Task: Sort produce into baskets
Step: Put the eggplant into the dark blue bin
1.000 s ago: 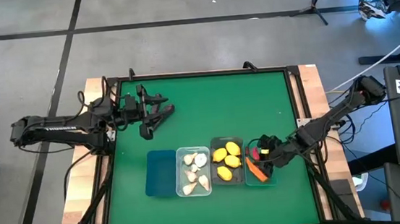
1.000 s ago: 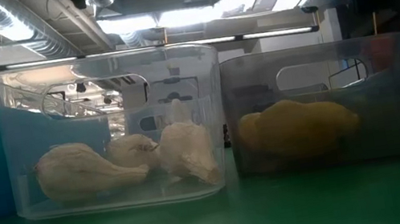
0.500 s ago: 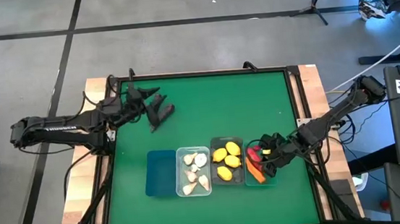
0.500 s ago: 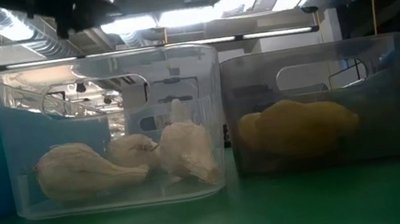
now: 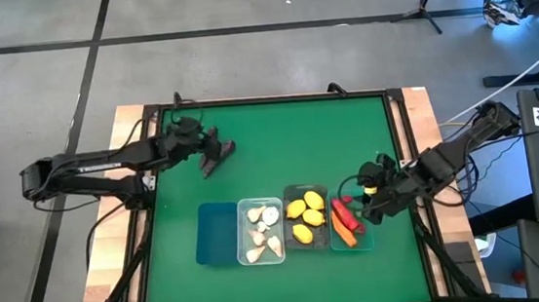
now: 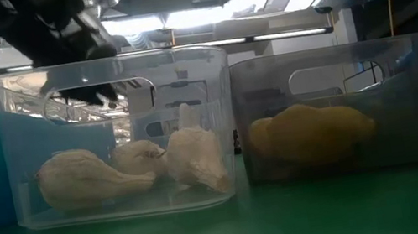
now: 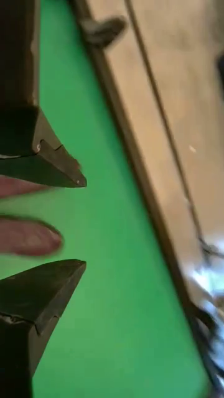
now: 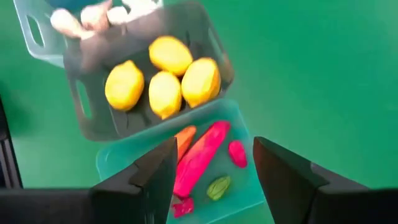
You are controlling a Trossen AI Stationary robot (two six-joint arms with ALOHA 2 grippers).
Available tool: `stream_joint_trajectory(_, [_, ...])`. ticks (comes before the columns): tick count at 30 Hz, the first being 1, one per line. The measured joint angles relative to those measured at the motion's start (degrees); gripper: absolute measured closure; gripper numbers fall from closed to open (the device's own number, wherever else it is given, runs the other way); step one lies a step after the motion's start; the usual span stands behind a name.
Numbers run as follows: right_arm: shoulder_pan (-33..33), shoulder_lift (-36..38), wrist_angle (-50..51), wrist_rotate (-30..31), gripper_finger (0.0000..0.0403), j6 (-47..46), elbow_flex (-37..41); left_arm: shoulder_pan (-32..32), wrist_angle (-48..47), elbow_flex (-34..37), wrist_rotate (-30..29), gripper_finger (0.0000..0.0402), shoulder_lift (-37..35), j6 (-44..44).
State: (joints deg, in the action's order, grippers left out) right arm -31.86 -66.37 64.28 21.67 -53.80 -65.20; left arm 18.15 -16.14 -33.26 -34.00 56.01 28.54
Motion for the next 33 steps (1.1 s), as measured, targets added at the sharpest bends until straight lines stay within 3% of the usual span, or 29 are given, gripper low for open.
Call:
stream_joint_trajectory(16, [0.0, 0.0, 0.6, 1.3, 0.0193, 1.8, -1.8, 5.3, -1.2, 0.0, 0.8, 0.0206, 19.8, 4.3])
stream_joint_trajectory(26, [0.0, 0.0, 0.6, 1.3, 0.0194, 3.1, -1.8, 5.3, 0.8, 0.0, 2.2, 0.0205, 23.3, -1.2])
stream_joint_trajectory(33, [0.0, 0.0, 0.6, 1.3, 0.0194, 3.3, -1.8, 7.1, 1.5, 0.0, 3.3, 0.0205, 23.3, -0.4])
